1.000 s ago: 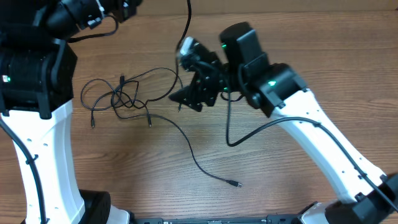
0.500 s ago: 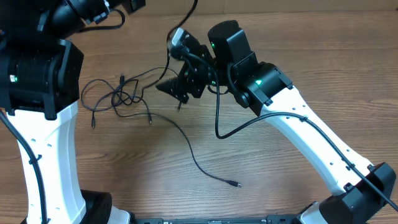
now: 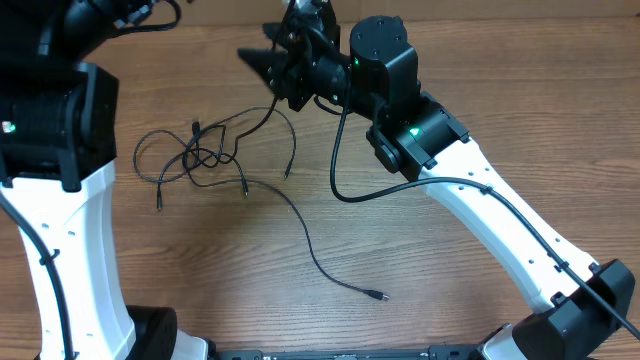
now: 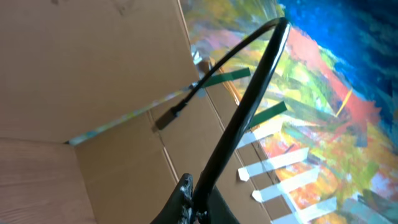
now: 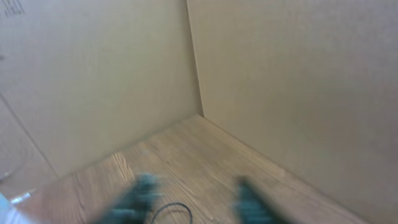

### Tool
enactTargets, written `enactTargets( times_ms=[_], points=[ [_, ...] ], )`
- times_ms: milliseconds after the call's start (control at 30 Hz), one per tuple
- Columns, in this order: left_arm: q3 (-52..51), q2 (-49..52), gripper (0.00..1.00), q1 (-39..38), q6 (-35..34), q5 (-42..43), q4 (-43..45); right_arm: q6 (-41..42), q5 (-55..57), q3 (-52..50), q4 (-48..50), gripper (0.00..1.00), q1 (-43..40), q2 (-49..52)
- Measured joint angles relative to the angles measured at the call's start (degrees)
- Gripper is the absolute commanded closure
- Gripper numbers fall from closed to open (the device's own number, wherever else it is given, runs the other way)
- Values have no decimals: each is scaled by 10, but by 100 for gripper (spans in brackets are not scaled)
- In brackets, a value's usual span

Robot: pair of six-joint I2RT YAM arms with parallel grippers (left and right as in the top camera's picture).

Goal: Untangle cables

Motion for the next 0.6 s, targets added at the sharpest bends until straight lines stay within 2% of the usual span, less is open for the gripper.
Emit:
enactTargets(
  times_ms=[33,67,100,133,233,333,367,467,533,600],
  points=[
    [0,0,96,4,0,3,0,13,5,0,-10,96,0,0],
    [0,0,86,5,1,4,0,16,7,0,-12,96,0,0],
    [0,0,1,6,14,12,0,22,10,0,-20,96,-1,1],
    [0,0,0,6,32,17,0,32,16,0,-39,96,-4,1],
    [1,-3,0,6,162,49,-32,49,21,0,-93,96,-35,2],
    [4,-16,0,5,337,41,-184,61,26,0,-162,96,-109,0],
    [3,-22,0,6,410,12,-253,64,26,-2,-187,96,-149,-4],
    [4,-28,0,2,559,-95,-370,58,29,1,-255,96,-248,-30],
    [3,-30,0,-6,640,-171,-420,48,29,11,-298,96,-299,-53],
    [3,-30,0,-21,697,-223,-453,40,28,67,-350,96,-339,-63]
  ],
)
